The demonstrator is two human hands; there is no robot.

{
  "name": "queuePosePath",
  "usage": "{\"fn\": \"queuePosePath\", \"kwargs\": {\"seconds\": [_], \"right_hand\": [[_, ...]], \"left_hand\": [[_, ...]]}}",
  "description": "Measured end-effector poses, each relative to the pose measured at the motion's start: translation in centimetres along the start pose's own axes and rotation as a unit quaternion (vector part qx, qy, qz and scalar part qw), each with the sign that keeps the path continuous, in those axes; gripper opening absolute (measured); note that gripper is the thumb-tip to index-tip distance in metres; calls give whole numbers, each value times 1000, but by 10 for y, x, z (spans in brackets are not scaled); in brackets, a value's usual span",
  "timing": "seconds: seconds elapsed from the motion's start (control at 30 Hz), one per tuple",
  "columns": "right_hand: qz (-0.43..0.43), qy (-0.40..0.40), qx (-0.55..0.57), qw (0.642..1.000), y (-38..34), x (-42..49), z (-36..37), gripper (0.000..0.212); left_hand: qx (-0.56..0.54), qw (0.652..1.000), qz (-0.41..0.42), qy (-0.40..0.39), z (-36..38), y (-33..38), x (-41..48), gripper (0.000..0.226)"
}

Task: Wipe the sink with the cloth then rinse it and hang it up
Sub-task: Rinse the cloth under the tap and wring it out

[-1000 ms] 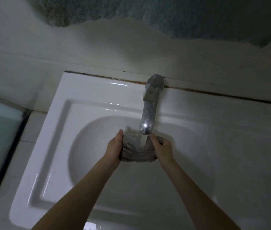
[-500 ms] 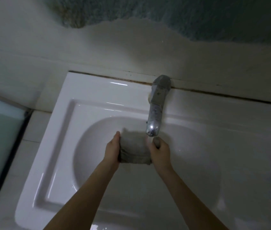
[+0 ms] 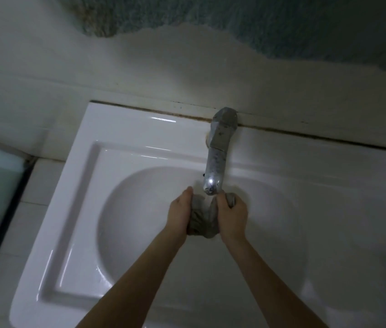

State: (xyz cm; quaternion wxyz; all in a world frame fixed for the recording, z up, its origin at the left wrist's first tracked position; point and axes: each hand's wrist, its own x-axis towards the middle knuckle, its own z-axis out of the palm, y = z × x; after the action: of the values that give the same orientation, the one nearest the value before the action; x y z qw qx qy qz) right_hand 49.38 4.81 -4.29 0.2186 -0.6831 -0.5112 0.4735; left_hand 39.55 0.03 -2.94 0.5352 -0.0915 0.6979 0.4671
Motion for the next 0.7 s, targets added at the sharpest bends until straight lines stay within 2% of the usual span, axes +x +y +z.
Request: {"fn": "queuePosePath", "kwargs": {"seconds": [0.07, 0.17, 0.23, 0.3, 0.37, 0.47, 0.57, 0.7], "right_hand": [[-27, -22, 11, 999, -1, -24, 4, 42], [-80, -28, -43, 995, -8, -40, 22, 29], [-42, -17, -41, 998, -10, -25, 26, 23], [9, -32, -15, 999, -8, -7, 22, 33], [44, -45, 0, 998, -9, 0, 12, 42], [54, -83, -21, 995, -8, -5, 7, 42], [61, -122, -18, 990, -8, -12, 15, 34], [64, -84, 11, 994, -10, -11, 4, 45]], "left_hand": [[-20, 999, -10, 22, -2, 3, 5, 42], [9, 999, 37, 4, 5, -5, 0, 38], [14, 999, 29, -9, 7, -6, -12, 42], [51, 998, 37, -24, 2, -4, -18, 45], [86, 992, 85, -31, -10, -2, -17, 46], [65, 993, 103, -3, -30, 4, -9, 48], [75, 991, 111, 19, -32, 6, -5, 49], [116, 983, 142, 6, -7, 2, -12, 36]]}}
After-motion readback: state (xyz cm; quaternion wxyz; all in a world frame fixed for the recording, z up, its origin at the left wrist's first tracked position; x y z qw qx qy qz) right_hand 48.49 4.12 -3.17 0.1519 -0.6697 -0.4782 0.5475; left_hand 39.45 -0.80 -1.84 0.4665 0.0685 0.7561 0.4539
